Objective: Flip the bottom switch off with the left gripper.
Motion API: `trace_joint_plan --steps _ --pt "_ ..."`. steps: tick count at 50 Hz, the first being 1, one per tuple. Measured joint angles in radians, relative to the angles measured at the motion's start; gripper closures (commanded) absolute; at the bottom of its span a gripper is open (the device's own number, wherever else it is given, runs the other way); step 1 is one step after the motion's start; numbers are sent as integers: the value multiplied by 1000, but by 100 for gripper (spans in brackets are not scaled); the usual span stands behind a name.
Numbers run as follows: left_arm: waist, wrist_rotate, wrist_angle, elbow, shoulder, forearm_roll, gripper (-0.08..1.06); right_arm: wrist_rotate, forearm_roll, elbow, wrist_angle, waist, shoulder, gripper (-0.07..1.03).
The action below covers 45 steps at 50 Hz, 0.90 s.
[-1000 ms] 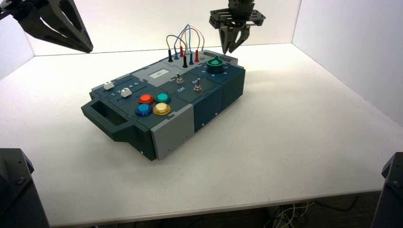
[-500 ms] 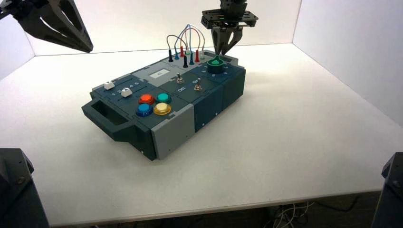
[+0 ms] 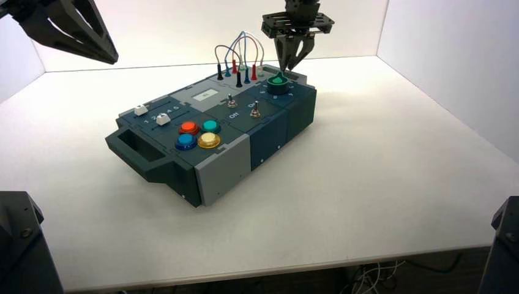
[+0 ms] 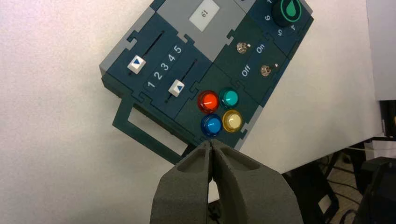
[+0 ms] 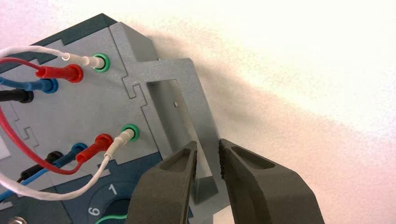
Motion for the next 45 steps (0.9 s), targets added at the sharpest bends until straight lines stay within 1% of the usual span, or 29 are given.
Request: trace_joint_plan --steps 14,26,28,29,32,38,45 --pt "0 -2 8 -2 -3 -2 100 -2 3 -25 -2 0 32 68" --pt "0 -2 8 -15 -3 -2 100 -3 2 -35 6 -2 43 68" --pt "0 -2 8 -18 -3 -2 100 -3 2 -35 9 -2 44 70" --pt "0 -2 8 -18 -3 0 100 -2 2 -37 9 -3 44 73" --pt "0 -2 8 -23 -3 0 100 -5 3 -35 11 -8 46 87" --pt "0 -2 8 -29 -3 -2 100 -5 3 -34 17 -12 48 99" --pt "0 -2 8 -35 -5 -2 100 6 6 -31 21 -17 46 98"
